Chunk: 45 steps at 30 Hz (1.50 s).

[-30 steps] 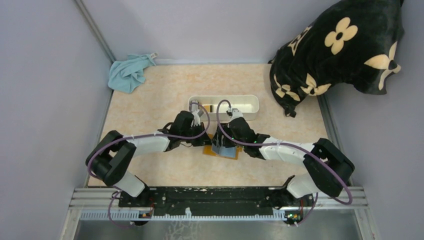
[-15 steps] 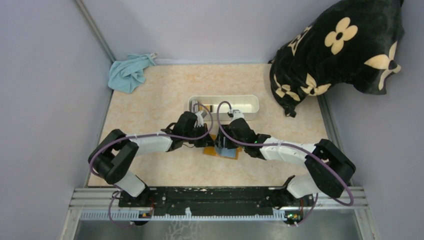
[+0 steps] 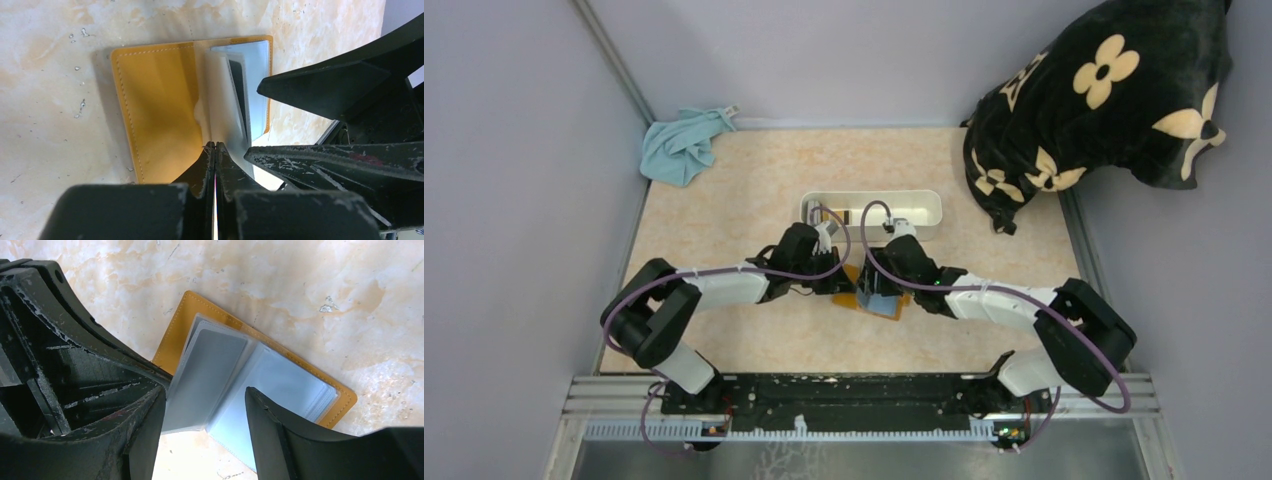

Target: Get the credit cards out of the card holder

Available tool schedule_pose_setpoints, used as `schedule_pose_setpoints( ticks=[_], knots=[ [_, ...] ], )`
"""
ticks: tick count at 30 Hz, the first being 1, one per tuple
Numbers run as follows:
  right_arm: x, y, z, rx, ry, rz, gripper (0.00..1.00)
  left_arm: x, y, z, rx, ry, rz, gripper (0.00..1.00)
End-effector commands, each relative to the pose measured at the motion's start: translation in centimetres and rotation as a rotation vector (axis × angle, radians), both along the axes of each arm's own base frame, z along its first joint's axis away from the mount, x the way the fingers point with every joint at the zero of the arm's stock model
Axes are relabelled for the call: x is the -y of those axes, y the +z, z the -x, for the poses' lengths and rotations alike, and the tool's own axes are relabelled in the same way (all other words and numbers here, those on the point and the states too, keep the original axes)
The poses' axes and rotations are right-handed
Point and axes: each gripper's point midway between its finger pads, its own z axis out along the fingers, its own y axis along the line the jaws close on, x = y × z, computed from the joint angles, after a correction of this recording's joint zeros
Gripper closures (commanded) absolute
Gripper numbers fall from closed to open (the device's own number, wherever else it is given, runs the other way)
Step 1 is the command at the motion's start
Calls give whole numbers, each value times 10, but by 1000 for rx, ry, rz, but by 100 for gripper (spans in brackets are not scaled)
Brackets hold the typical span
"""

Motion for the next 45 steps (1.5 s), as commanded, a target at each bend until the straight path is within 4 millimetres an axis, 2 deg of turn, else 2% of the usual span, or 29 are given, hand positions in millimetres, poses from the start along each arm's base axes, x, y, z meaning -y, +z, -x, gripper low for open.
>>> schedule_pose_setpoints(
  ticks=[1,8,13,18,22,25,32,39,45],
  knots=[
    [7,10,-6,35,-33,-14,40,4,7,-6,23,8,1,100],
    [11,9,-7,34,-40,-15,41,-7,16,-17,61,40,-25,100],
    [12,8,-6,31,-42,-18,41,-6,26,-20,81,34,-13,100],
    [15,7,-5,30,-49,-21,41,2,36,-15,80,-2,31,100],
    [14,7,-6,25,-50,-33,41,10,44,-4,136,-59,85,100],
    [14,7,-7,22,-49,-37,41,5,38,1,145,-43,68,100],
    [13,4,-5,13,-44,-42,41,2,28,-12,133,11,2,100],
    [19,4,-2,14,-54,-36,44,3,3,-22,65,21,-105,100],
    [24,5,-1,18,-69,-35,65,12,0,-23,74,-5,-143,100]
  ],
)
